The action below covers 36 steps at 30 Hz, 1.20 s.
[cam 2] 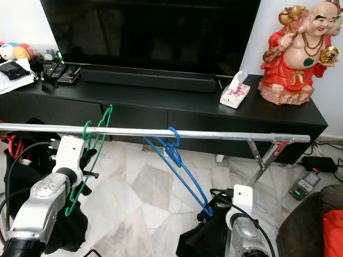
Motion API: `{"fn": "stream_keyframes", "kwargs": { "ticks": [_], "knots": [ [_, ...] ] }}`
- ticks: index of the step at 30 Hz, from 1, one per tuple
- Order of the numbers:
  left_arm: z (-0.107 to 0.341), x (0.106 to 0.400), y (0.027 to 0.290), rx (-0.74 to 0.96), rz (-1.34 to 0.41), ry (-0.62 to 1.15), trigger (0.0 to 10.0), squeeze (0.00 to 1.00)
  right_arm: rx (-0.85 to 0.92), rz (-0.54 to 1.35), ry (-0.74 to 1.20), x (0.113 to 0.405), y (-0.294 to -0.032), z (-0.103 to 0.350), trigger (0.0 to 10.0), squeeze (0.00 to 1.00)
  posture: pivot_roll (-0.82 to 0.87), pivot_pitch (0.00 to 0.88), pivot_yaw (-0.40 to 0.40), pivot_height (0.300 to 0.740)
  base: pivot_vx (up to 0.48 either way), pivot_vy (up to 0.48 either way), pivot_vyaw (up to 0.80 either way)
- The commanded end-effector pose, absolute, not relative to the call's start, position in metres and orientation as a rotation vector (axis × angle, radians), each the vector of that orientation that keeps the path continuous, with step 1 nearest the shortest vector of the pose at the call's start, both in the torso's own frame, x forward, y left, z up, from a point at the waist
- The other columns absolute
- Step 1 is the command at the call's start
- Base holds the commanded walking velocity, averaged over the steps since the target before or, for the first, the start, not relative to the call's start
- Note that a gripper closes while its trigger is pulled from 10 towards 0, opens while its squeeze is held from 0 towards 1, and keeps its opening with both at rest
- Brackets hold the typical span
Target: Hang hanger
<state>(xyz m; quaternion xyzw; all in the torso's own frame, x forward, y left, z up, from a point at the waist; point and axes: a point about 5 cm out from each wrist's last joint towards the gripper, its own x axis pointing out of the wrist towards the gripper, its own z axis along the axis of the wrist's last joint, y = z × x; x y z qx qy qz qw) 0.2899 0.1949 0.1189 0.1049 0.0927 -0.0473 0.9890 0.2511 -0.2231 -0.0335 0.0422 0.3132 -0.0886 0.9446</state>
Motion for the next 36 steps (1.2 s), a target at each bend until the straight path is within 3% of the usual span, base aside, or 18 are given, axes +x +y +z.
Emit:
{"fn": "stream_keyframes", "kwargs": {
  "ticks": [1, 2, 3, 4, 5, 6, 14, 19, 36],
  "knots": [
    [0.138, 0.289, 0.194, 0.228, -0.105, 0.081, 0.0, 0.0, 0.075, -0.181, 0.603, 0.255, -0.226, -0.029, 10.0, 0.0, -0.02, 0.0, -0.026, 0.74, 0.0, 0.0, 0.0],
    [0.136, 0.285, 0.194, 0.227, -0.106, 0.077, 0.0, 0.0, 0.075, -0.181, 0.603, 0.255, -0.226, -0.029, 10.0, 0.0, -0.02, 0.0, -0.024, 0.74, 0.0, 0.0, 0.0],
    [0.133, 0.279, 0.196, 0.225, -0.102, 0.081, 1.8, 0.0, 0.074, -0.181, 0.602, 0.255, -0.226, -0.029, 10.0, 0.0, -0.02, 0.0, -0.024, 0.74, 0.0, 0.0, 0.0],
    [0.127, 0.271, 0.197, 0.219, -0.099, 0.096, 4.5, 0.0, 0.072, -0.18, 0.601, 0.255, -0.226, -0.029, 10.0, 0.0, -0.02, 0.0, -0.024, 0.74, 0.0, 0.0, 0.0],
    [0.126, 0.27, 0.197, 0.218, -0.099, 0.1, 4.5, 0.0, 0.072, -0.179, 0.601, 0.255, -0.226, -0.029, 10.0, 0.0, -0.02, 0.0, -0.024, 0.74, 0.0, 0.0, 0.0],
    [0.123, 0.265, 0.198, 0.217, -0.1, 0.113, 10.0, 0.0, 0.07, -0.178, 0.601, 0.255, -0.226, -0.029, 10.0, 0.0, -0.02, 0.0, -0.024, 0.74, 0.0, 0.0, 0.0],
    [0.114, 0.234, 0.199, 0.161, -0.056, 0.131, 10.0, 0.0, 0.056, -0.175, 0.611, 0.255, -0.228, -0.029, 10.0, 0.0, -0.01, 0.0, -0.027, 0.74, 0.0, 0.0, 0.0],
    [0.123, 0.231, 0.187, 0.127, -0.066, 0.068, 10.0, 0.0, 0.056, -0.175, 0.615, 0.254, -0.228, -0.03, 10.0, 0.0, -0.01, 0.0, -0.022, 0.74, 0.0, 0.0, 0.0],
    [0.118, 0.225, 0.18, 0.099, -0.08, 0.096, 10.0, 0.0, 0.059, -0.183, 0.62, 0.25, -0.228, -0.032, 10.0, 0.0, -0.02, 0.0, 0.004, 0.74, 0.0, 0.0, 0.0]
  ]
}}
